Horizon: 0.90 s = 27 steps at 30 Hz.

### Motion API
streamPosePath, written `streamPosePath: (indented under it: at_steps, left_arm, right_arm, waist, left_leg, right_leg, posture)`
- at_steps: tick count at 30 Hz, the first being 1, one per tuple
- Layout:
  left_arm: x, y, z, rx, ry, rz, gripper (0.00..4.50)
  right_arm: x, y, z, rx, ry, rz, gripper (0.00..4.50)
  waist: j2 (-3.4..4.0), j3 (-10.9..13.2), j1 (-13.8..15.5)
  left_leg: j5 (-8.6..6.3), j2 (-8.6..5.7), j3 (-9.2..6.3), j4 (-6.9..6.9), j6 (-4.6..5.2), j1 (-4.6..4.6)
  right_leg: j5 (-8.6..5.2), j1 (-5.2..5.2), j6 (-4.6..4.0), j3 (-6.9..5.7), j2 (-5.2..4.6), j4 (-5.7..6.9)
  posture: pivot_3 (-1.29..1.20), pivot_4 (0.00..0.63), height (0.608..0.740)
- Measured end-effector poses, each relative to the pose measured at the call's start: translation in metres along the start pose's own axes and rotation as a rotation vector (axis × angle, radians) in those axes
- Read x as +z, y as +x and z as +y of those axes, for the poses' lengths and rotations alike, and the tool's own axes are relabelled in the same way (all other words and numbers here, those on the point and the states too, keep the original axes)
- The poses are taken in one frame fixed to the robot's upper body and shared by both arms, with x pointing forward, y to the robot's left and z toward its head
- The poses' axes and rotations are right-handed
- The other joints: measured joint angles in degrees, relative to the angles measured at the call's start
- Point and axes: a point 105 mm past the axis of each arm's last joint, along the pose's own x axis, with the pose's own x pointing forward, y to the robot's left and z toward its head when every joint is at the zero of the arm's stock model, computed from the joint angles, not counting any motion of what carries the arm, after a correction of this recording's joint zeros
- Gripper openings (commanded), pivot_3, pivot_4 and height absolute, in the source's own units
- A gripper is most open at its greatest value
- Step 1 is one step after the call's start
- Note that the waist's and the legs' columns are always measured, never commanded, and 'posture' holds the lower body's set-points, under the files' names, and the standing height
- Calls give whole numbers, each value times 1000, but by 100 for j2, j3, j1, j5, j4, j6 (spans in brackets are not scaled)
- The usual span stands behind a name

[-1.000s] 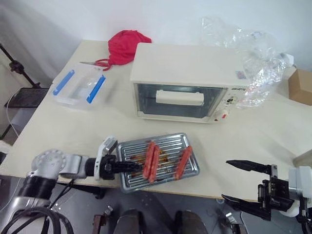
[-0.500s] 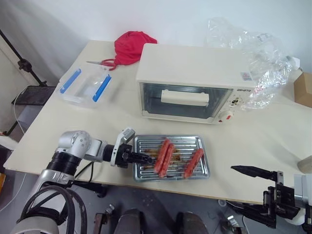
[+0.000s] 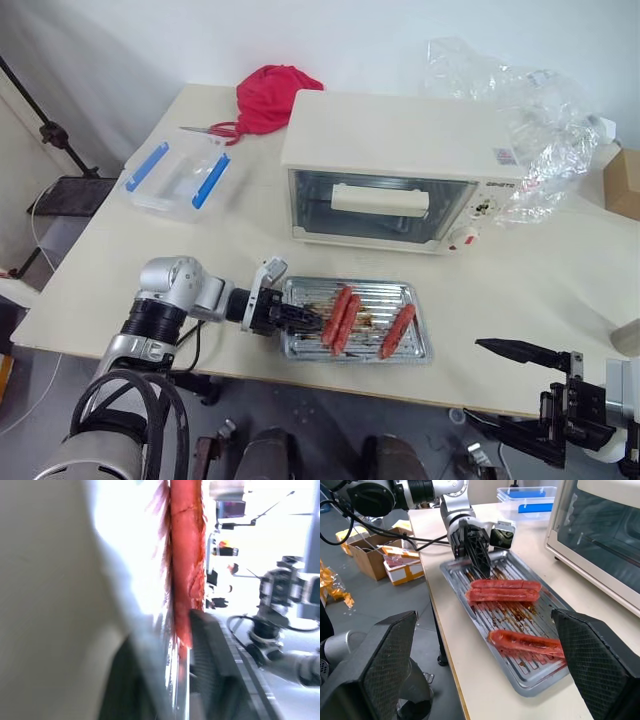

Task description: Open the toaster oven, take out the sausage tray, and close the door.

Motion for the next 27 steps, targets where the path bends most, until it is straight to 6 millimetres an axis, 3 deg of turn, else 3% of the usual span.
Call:
streamPosePath:
  at_steps: [8,9,16,21,27]
  left_arm:
    - [2,-6,-10,-47,101,-68,4357]
    - [2,-7,-12,-45,134,-75,4473]
    - [1,-48,-8,34,472,-190,4473]
    - [-15,-85,-11,19,656,-230,4473]
    - [-32,-131,-2,162,991,-304,4473]
  right_arm:
    - [0,2,0,10,-6,-4,4500]
    - [0,2,-1,11,-9,-5,4500]
    - [0,3,-2,28,-14,-11,4500]
    - [-2,3,-6,45,-14,-11,4500]
    - [-4,2,-20,46,-10,-30,4500]
  waist:
    - [-4,3,-17]
    - [-5,3,-27]
    - [-5,4,-160]
    - [-7,7,-178]
    - [-7,8,-181]
  left_leg:
    - [2,3,2,-1,-3,-1]
    - [1,4,2,-1,-3,-1]
    - [1,8,11,-14,-18,1]
    - [-3,20,18,-21,-16,0]
    - [-15,26,22,-24,-14,0]
  right_leg:
    - [1,-4,2,-1,2,1]
    - [1,-5,2,-1,2,1]
    - [0,-15,1,-3,8,-2]
    - [0,-19,0,-1,5,-14]
    - [0,-21,-1,0,-3,-24]
  posture:
    - [0,150,740]
    - [0,150,740]
    - [0,150,740]
    - [0,150,740]
    - [0,150,740]
